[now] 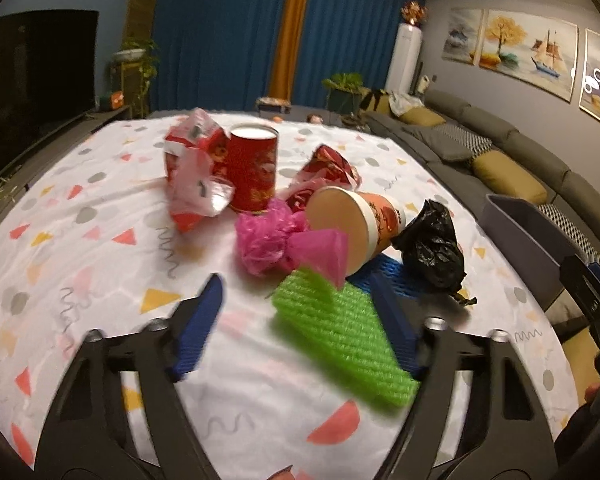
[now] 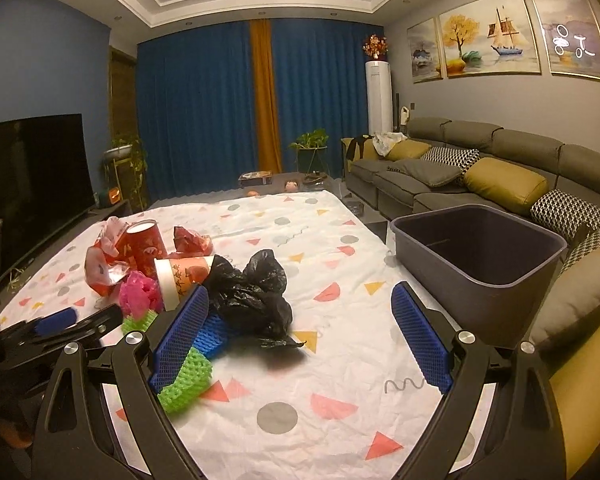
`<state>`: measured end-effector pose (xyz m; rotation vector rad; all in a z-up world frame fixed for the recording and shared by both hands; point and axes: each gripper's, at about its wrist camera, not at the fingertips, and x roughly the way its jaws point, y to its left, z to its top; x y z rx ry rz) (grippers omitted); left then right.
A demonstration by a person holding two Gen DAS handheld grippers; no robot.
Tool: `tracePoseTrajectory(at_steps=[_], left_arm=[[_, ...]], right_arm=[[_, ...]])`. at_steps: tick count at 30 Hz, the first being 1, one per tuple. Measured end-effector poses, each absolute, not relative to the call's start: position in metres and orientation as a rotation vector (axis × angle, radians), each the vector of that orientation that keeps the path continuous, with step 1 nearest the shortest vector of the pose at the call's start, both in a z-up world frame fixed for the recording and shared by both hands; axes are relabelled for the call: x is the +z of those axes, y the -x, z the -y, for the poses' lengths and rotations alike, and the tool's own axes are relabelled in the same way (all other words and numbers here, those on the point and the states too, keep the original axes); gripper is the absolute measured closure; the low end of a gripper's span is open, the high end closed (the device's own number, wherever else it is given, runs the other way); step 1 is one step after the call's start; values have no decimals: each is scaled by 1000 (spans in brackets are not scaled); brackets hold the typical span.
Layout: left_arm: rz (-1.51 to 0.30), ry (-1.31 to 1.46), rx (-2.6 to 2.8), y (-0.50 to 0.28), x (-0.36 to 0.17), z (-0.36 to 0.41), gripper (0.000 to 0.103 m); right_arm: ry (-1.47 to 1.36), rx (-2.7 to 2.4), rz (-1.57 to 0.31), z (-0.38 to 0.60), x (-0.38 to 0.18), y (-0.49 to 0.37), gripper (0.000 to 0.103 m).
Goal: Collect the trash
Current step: 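Grasp the pink tissue with the left tool while the right tool grasps the black bag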
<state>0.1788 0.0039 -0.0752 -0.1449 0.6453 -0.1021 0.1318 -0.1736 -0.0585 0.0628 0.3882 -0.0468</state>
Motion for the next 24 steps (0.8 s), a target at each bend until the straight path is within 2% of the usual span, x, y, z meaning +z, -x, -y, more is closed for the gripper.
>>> tracePoseTrajectory(at_steps=[2, 6, 12, 15, 24], left_arm=[[-656, 137, -110, -187, -77, 0, 47], [-708, 153, -133, -206, -86, 0, 73], [-720, 169, -145, -217, -91, -6, 99], [-703, 183, -151, -218, -90, -11, 103], [-580, 264, -157, -203, -67, -34, 103]], right_arm=[[-62, -44, -398, 174, -61, -136, 13], [-54, -36, -417, 171, -66, -147, 13], [-32, -16, -453, 160, -74, -169, 17], [-28, -7, -471, 156, -77, -180, 20], [-8, 9, -523, 147, -86, -207, 30]])
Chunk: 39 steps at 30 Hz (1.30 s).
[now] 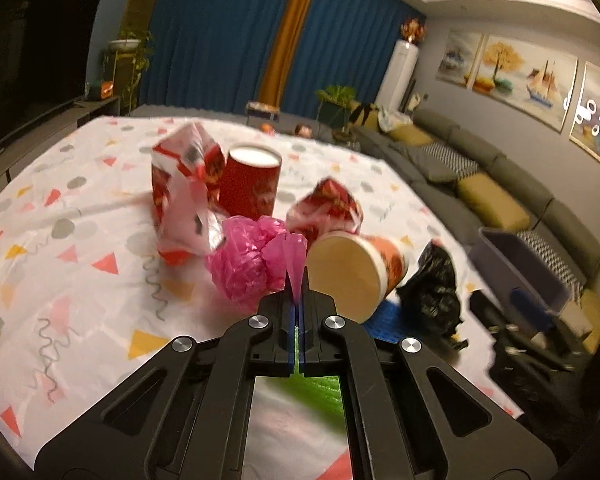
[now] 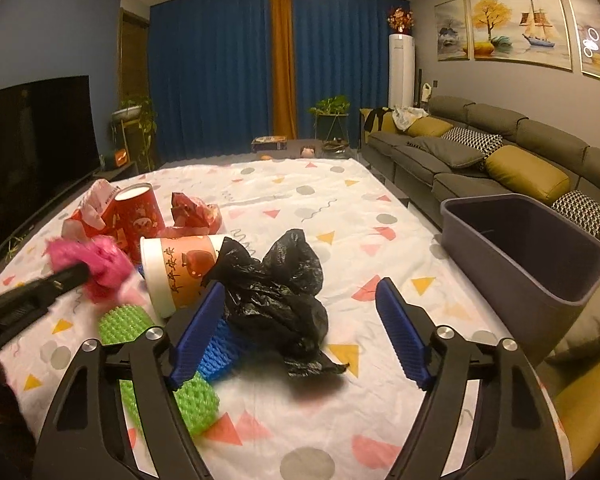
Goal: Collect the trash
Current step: 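Grasp the pink tissue with the left tool while the right tool grasps the black bag, then carry the pink tissue and black bag to the grey bin and open both tools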
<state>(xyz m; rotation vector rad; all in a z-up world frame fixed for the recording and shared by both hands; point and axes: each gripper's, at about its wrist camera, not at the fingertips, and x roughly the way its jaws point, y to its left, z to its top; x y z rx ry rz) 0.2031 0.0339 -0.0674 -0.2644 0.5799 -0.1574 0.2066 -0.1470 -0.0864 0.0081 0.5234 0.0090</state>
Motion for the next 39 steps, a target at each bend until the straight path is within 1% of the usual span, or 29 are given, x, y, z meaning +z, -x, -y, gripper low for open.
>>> tracePoseTrajectory(at_steps=[8, 11, 14, 17, 19, 20, 22, 23, 25, 27, 31, 39], left_arm=[[-538, 295, -160, -198, -59, -47, 103], [-536, 311, -180, -197, -60, -50, 103], [-539, 314, -202, -197, -61, -48, 103], [-547, 311, -217, -198, -63, -46, 103], [-549, 308, -226, -198, -64, -44, 103], [-549, 305, -228, -198, -64, -43, 103], [-550, 299, -232, -197, -64, -41, 103], [-550, 298, -233, -197, -65, -41, 103], [-549, 298, -238, -196, -64, -41, 103], [-544, 297, -242, -195, -63, -40, 103], [-537, 302, -253, -194, -61, -40, 103], [-500, 278, -283, -181, -45, -29, 103]], right_arm=[[5, 19, -575, 138, -97, -232, 31], [5, 19, -587, 137, -98, -238, 34], [10, 30, -615, 134, -101, -245, 39], [4, 44, -654, 135, -106, -251, 49], [-5, 53, -677, 136, -108, -254, 62], [-9, 57, -682, 136, -109, -255, 66], [-17, 63, -682, 137, -110, -255, 76], [-20, 66, -678, 138, -109, -254, 79], [-27, 68, -662, 139, -108, -252, 89], [-26, 65, -647, 139, -106, -249, 93], [-39, 61, -611, 146, -98, -237, 95], [-87, 44, -535, 172, -71, -212, 95]])
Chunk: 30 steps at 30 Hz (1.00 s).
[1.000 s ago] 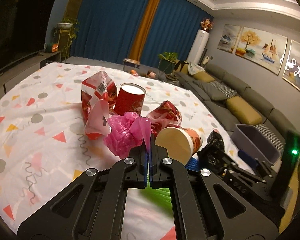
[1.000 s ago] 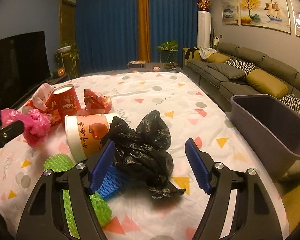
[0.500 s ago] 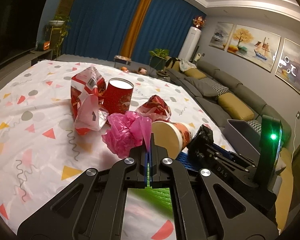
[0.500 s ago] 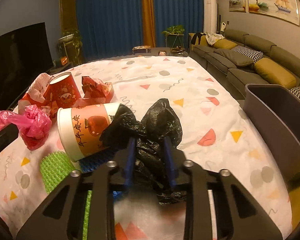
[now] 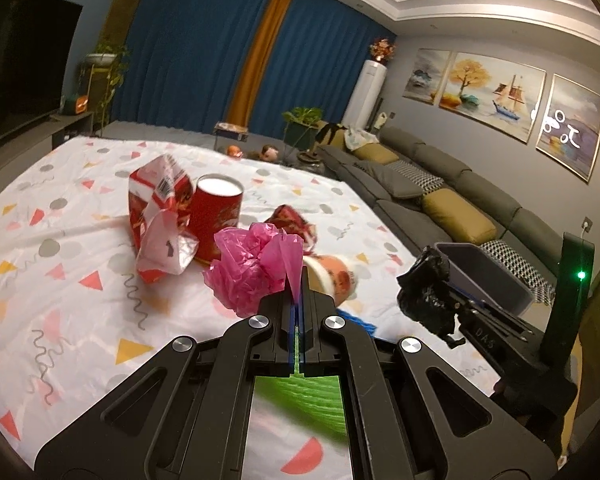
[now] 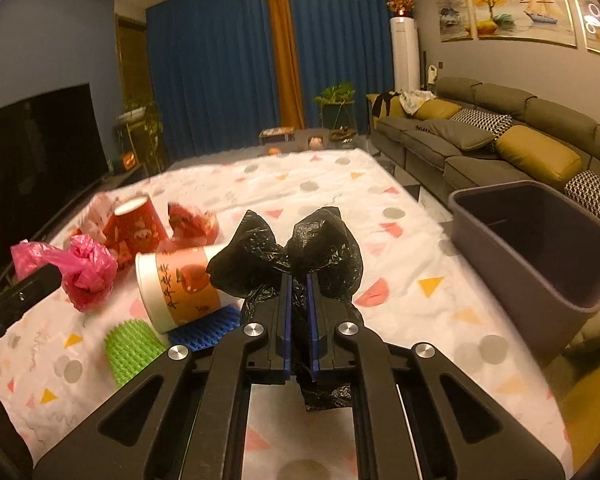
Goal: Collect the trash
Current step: 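Carry the pink tissue and black bag to the grey bin and open both tools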
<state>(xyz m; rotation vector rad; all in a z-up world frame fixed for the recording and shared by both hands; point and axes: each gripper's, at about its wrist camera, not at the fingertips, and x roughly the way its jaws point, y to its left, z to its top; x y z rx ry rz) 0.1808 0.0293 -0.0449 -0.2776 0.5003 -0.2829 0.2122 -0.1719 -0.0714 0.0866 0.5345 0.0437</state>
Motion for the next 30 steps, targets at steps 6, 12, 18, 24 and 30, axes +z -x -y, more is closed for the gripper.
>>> tracePoseTrajectory(at_steps=[6, 12, 18, 24, 30], left_arm=[[-475, 251, -311, -170, -29, -16, 103], [-451, 221, -352, -160, -10, 7, 103], [-452, 189, -408, -161, 1, 38, 103], [-461, 163, -476, -166, 9, 75, 103], [-458, 125, -543, -172, 17, 118, 103]], right_arm=[[-119, 31, -482, 189, -56, -195, 95], [-130, 19, -431, 205, -41, -177, 95], [-142, -7, -397, 224, -31, -166, 95], [-148, -61, -379, 249, -25, -158, 95], [-141, -128, -361, 277, -19, -154, 95]])
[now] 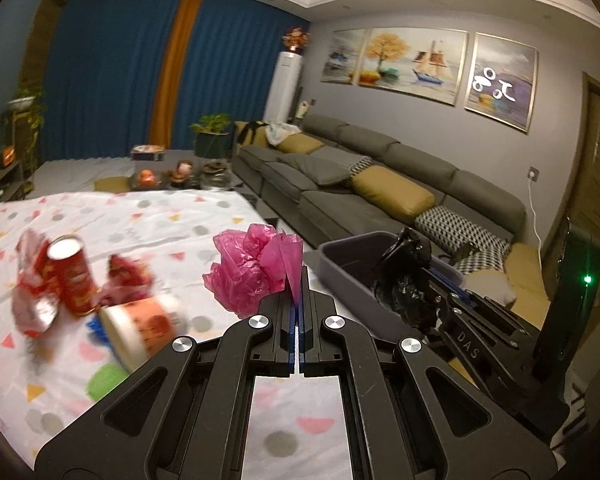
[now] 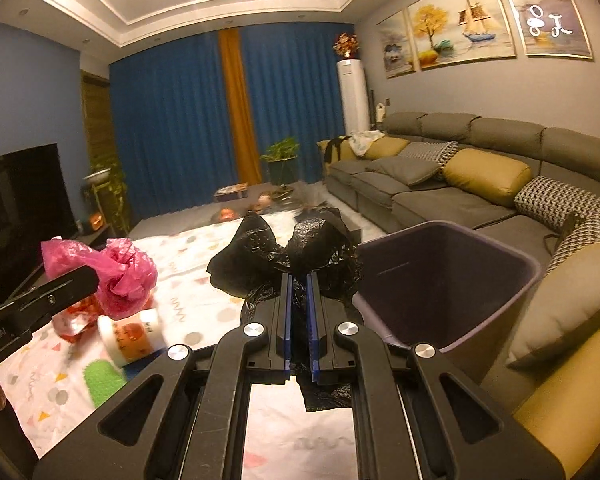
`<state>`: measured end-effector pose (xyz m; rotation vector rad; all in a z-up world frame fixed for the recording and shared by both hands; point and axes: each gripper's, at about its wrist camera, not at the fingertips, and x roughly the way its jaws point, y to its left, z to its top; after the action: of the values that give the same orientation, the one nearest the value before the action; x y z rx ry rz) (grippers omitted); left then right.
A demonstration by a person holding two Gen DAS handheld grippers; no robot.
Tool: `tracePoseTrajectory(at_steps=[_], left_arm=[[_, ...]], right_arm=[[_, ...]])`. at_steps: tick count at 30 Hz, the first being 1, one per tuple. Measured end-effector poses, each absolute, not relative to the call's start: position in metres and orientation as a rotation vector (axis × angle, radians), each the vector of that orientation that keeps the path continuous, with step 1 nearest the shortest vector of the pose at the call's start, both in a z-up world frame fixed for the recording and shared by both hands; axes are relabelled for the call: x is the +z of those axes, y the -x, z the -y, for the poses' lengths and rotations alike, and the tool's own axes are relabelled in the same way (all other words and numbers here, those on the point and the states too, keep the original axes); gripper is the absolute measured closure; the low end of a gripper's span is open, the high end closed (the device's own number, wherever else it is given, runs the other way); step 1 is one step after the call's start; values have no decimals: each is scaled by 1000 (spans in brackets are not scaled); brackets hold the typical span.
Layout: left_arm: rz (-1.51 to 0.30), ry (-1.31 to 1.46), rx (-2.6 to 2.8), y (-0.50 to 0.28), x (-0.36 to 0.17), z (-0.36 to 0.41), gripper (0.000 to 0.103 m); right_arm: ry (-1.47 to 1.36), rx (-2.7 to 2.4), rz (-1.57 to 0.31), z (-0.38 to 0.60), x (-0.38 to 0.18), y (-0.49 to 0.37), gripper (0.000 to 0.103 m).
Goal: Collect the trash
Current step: 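Carry the pink tissue and black bag to the grey bin and open both tools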
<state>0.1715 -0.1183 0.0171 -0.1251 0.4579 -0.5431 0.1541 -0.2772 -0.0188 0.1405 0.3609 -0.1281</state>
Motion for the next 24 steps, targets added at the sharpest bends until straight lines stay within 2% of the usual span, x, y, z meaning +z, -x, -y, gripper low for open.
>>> tracePoseTrajectory(at_steps=[12, 24], left_arm=[[-469, 74, -667, -194, 27, 196, 103], [-521, 69, -767, -241, 13, 256, 103]], right_arm=[[-149, -239, -333, 330, -11, -160, 95], [-179, -298, -346, 375, -18, -178, 95]])
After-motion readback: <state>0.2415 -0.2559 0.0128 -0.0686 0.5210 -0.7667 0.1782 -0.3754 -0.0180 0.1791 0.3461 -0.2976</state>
